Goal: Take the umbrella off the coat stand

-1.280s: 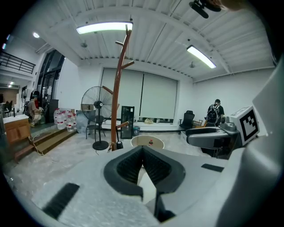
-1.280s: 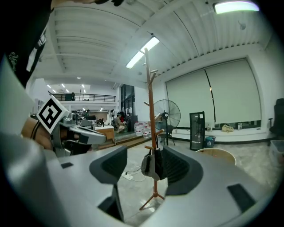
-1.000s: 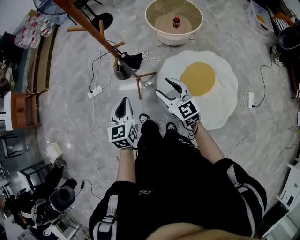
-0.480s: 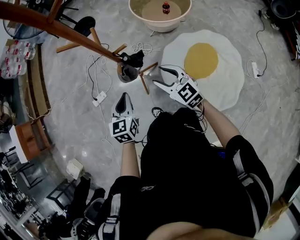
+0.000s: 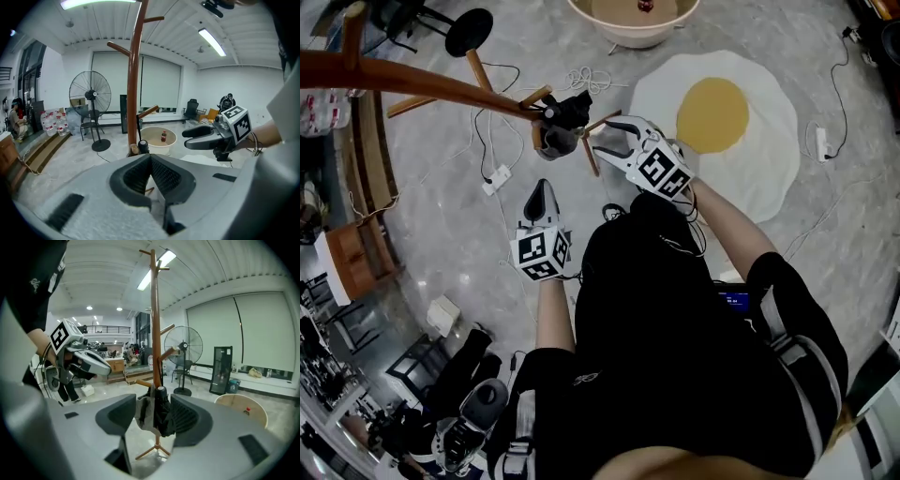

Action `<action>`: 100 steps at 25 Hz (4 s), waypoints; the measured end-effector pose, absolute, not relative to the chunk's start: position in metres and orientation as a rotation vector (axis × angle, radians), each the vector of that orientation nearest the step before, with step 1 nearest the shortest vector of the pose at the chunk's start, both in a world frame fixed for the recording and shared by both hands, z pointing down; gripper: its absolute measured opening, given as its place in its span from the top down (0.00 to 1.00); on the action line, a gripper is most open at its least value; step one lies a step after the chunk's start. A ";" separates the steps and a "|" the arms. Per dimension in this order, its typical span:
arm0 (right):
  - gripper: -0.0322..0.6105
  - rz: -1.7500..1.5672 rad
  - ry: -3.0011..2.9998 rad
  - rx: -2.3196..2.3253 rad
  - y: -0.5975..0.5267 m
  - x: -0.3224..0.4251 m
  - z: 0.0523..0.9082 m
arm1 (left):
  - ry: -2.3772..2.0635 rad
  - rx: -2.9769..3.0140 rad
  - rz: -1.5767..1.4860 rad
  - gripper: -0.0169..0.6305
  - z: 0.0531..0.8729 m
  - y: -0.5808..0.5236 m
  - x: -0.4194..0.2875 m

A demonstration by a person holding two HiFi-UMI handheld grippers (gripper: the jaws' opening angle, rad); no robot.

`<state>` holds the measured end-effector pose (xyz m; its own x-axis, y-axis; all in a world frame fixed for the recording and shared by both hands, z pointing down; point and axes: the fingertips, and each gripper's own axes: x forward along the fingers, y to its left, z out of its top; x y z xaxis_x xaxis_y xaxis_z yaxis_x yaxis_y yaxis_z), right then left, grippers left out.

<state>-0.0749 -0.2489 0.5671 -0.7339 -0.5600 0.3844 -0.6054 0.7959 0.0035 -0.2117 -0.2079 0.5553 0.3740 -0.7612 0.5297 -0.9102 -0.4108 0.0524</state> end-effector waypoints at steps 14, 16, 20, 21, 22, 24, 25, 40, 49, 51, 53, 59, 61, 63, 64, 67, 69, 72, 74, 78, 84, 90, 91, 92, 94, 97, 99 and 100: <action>0.58 0.042 -2.680 0.527 -0.306 -0.110 0.649 | -1.598 2.130 0.654 0.98 0.618 -0.229 -0.194; 0.57 0.007 -2.670 0.484 -0.312 -0.113 0.659 | -1.605 2.106 0.652 0.98 0.626 -0.233 -0.192; 0.55 -0.040 -2.652 0.404 -0.323 -0.128 0.673 | -1.636 2.059 0.640 0.98 0.634 -0.238 -0.197; 0.55 -0.042 -2.649 0.386 -0.325 -0.131 0.676 | -1.644 2.051 0.636 0.98 0.636 -0.240 -0.198; 0.55 -0.043 -2.648 0.370 -0.326 -0.134 0.679 | -1.653 2.043 0.633 0.98 0.636 -0.241 -0.200; 0.54 -0.045 -2.649 0.339 -0.329 -0.140 0.682 | -1.670 2.030 0.628 0.98 0.637 -0.243 -0.204; 0.53 -0.046 -2.649 0.325 -0.330 -0.143 0.683 | -1.679 2.024 0.626 0.98 0.637 -0.245 -0.206; 0.42 0.050 -2.682 0.130 -0.353 -0.182 0.712 | -1.785 1.900 0.603 0.98 0.643 -0.234 -0.238; 0.46 0.057 -2.696 0.080 -0.335 -0.206 0.715 | -1.786 1.892 0.591 0.98 0.643 -0.229 -0.238; 0.48 0.064 -2.702 0.113 -0.335 -0.207 0.715 | -1.787 1.889 0.588 0.98 0.642 -0.229 -0.239; 0.51 0.074 -2.701 0.153 -0.335 -0.205 0.715 | -1.785 1.884 0.584 0.98 0.643 -0.228 -0.239; 0.57 0.233 -2.715 0.258 -0.334 -0.203 0.701 | -1.772 1.879 0.581 0.98 0.634 -0.222 -0.240; 0.57 0.292 -2.714 0.265 -0.332 -0.205 0.693 | -1.772 1.883 0.580 0.98 0.627 -0.223 -0.242; 0.58 0.304 -2.708 0.266 -0.333 -0.206 0.686 | -1.772 1.886 0.575 0.98 0.620 -0.224 -0.242; 0.58 0.301 -2.703 0.268 -0.333 -0.206 0.683 | -1.773 1.888 0.572 0.98 0.617 -0.225 -0.243; 0.58 0.299 -2.688 0.288 -0.332 -0.203 0.677 | -1.771 1.891 0.563 0.98 0.609 -0.225 -0.243; 0.58 0.301 -2.679 0.306 -0.332 -0.199 0.674 | -1.767 1.896 0.558 0.98 0.605 -0.225 -0.242; 0.58 0.282 -2.672 0.336 -0.332 -0.195 0.669 | -1.760 1.906 0.548 0.98 0.601 -0.223 -0.240; 0.59 0.268 -2.672 0.352 -0.333 -0.194 0.666 | -1.755 1.913 0.542 0.98 0.598 -0.223 -0.240; 0.59 0.267 -2.667 0.382 -0.335 -0.191 0.663 | -1.741 1.925 0.532 0.98 0.599 -0.221 -0.238; 0.59 0.288 -2.648 0.387 -0.334 -0.187 0.656 | -1.725 1.944 0.529 0.98 0.596 -0.221 -0.235; 0.58 0.325 -2.648 0.345 -0.330 -0.189 0.648 | -1.732 1.945 0.521 0.98 0.592 -0.222 -0.238; 0.58 0.326 -2.648 0.349 -0.330 -0.190 0.647 | -1.732 1.948 0.517 0.98 0.591 -0.222 -0.237; 0.58 0.327 -2.649 0.355 -0.330 -0.190 0.646 | -1.731 1.953 0.513 0.98 0.590 -0.222 -0.237; 0.58 0.330 -2.654 0.371 -0.330 -0.189 0.642 | -1.727 1.963 0.507 0.98 0.589 -0.222 -0.237; 0.58 0.343 -2.660 0.412 -0.331 -0.188 0.638 | -1.715 1.972 0.507 0.98 0.588 -0.220 -0.239; 0.58 0.347 -2.657 0.459 -0.334 -0.185 0.638 | -1.704 1.981 0.508 0.98 0.587 -0.220 -0.240; 0.58 0.350 -2.652 0.481 -0.335 -0.184 0.638 | -1.698 1.988 0.508 0.98 0.587 -0.221 -0.241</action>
<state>-0.1836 -0.3352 0.6383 -0.8516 -0.2769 0.4450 -0.3829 0.9085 -0.1675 -0.2410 -0.2209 0.5871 0.1639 -0.8106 0.5621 -0.9862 -0.1206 0.1137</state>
